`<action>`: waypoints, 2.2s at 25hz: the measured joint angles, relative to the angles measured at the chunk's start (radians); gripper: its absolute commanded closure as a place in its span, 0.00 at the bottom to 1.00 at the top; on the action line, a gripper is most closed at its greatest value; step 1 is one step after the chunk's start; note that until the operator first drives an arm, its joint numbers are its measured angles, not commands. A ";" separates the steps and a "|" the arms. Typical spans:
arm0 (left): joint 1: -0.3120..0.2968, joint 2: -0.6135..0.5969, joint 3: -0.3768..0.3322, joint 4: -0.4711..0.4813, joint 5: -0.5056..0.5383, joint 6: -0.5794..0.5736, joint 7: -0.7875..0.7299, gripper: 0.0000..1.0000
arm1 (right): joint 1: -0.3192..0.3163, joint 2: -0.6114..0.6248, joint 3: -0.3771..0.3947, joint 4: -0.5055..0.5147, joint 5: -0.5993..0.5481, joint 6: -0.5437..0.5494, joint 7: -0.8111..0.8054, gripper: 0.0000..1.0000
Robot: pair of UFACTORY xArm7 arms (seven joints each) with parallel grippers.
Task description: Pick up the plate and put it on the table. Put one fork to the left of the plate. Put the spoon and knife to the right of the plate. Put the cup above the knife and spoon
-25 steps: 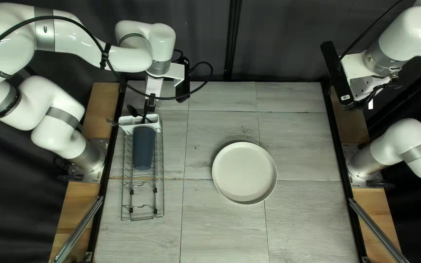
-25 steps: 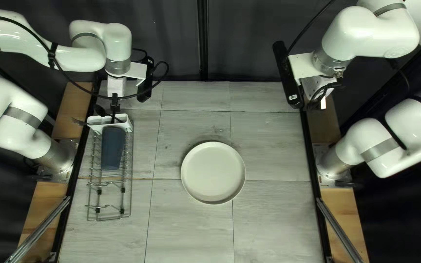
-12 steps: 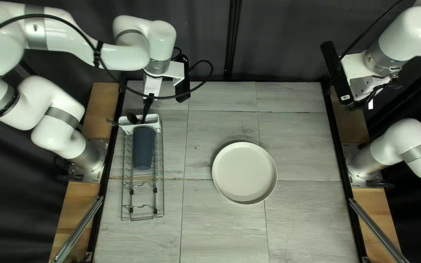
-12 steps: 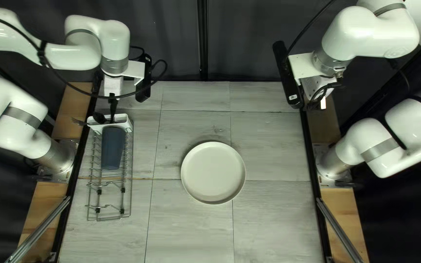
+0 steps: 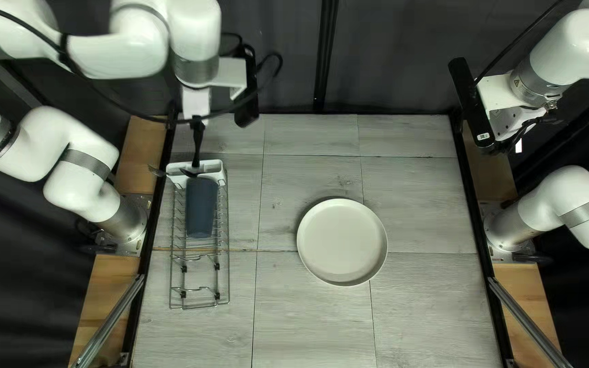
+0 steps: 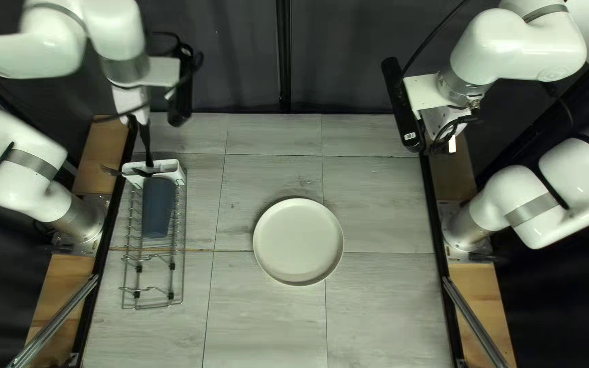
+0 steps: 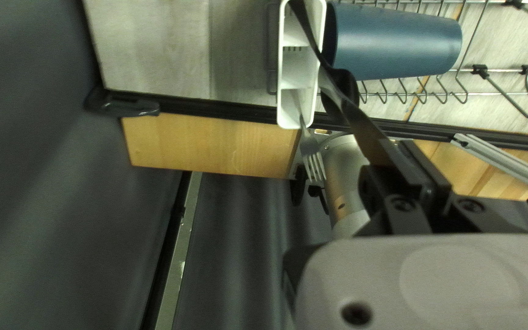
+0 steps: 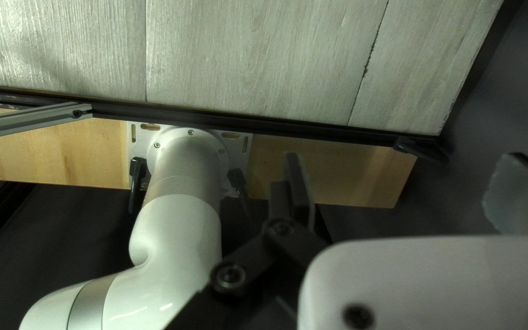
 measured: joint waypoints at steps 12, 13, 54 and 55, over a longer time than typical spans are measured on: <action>-0.018 -0.036 -0.028 0.038 -0.019 -0.013 0.004 1.00 | 0.000 0.000 0.000 0.000 0.000 0.000 0.000 0.00; -0.020 -0.033 -0.026 0.036 -0.023 -0.020 0.011 1.00 | 0.000 0.000 0.000 0.000 0.000 0.000 0.000 0.00; 0.068 -0.338 -0.131 -0.836 -0.619 -1.464 -0.520 1.00 | 0.000 0.000 0.000 0.000 0.000 0.000 0.000 0.00; 0.067 -0.339 -0.134 -0.841 -0.622 -1.472 -0.524 1.00 | 0.000 0.000 0.000 0.000 0.000 0.000 0.000 0.00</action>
